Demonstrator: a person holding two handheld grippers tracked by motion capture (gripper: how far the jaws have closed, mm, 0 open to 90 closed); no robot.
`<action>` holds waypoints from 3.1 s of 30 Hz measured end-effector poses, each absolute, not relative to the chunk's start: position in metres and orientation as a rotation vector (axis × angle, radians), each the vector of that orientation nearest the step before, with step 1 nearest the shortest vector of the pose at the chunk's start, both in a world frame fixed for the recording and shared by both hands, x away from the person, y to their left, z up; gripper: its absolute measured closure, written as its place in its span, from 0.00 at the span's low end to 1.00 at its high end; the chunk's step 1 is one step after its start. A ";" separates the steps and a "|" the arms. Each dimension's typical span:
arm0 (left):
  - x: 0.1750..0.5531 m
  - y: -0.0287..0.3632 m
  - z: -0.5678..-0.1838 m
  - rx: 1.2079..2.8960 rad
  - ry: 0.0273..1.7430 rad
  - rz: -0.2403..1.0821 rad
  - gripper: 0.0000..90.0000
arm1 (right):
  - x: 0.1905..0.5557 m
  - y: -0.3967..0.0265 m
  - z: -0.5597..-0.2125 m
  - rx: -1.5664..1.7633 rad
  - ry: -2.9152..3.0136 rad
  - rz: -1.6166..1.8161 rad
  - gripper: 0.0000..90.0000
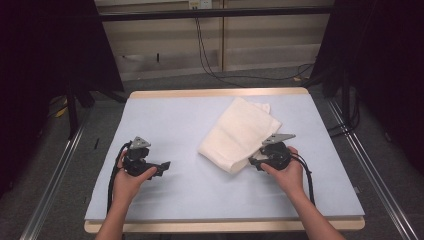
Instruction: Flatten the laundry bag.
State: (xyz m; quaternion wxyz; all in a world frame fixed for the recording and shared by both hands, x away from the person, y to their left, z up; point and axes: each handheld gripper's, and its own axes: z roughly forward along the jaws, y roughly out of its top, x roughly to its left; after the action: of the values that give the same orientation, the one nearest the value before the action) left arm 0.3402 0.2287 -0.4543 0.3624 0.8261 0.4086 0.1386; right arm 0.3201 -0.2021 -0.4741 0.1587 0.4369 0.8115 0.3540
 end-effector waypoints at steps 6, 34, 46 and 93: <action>0.340 0.226 -0.455 2.114 1.066 0.350 0.04 | 0.324 -0.199 -0.478 1.255 2.358 0.996 0.68; 0.333 0.163 -0.448 2.159 0.826 0.162 0.04 | 0.317 -0.219 -0.462 1.233 2.351 1.074 0.99; 0.336 0.105 -0.448 2.196 0.682 0.101 0.07 | 0.316 -0.216 -0.468 1.210 2.391 1.076 0.99; 0.364 0.094 -0.434 2.144 0.843 -0.026 0.90 | 0.319 -0.218 -0.477 1.237 2.403 1.072 0.98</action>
State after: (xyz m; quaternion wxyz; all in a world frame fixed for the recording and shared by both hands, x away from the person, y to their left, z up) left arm 0.3643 0.0941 -0.4339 0.4068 0.8501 0.3344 -0.0105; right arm 0.3191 -0.2176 -0.4774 0.1169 0.4226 0.8208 0.3661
